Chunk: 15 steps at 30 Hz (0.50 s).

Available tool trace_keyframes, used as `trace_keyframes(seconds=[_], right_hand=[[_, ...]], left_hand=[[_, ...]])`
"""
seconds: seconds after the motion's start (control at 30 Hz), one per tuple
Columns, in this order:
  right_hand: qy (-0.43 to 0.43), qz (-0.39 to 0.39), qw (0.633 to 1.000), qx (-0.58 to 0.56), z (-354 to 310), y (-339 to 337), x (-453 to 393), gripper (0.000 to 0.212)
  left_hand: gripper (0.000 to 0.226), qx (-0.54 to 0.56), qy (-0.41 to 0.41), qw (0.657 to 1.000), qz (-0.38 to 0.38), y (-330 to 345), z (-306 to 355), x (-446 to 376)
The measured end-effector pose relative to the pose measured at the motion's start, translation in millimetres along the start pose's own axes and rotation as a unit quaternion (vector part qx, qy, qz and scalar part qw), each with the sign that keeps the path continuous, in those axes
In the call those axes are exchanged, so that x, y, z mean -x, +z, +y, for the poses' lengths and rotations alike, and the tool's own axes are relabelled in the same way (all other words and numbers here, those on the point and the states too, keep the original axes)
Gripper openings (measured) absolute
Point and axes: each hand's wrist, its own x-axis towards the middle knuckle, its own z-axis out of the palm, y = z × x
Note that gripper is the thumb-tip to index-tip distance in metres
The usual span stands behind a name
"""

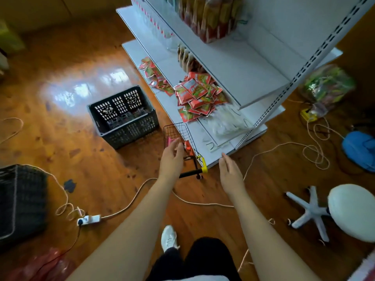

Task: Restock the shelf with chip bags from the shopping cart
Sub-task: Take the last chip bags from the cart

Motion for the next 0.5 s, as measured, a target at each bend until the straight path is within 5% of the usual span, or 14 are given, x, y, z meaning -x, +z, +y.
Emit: trace_keyframes(seconds=[0.2, 0.5], right_hand=[[-0.003, -0.039, 0.999, -0.01, -46.4, 54.6, -59.8, 0.05], [0.056, -0.1, 0.992, 0.051, -31.9, 136.7, -196.6, 0.053]], left_hand=[[0.047, -0.002, -0.001, 1.0, -0.013, -16.0, -8.4, -60.2], [0.048, -0.015, -0.137, 0.99, -0.023, 8.8, -79.0, -178.8]])
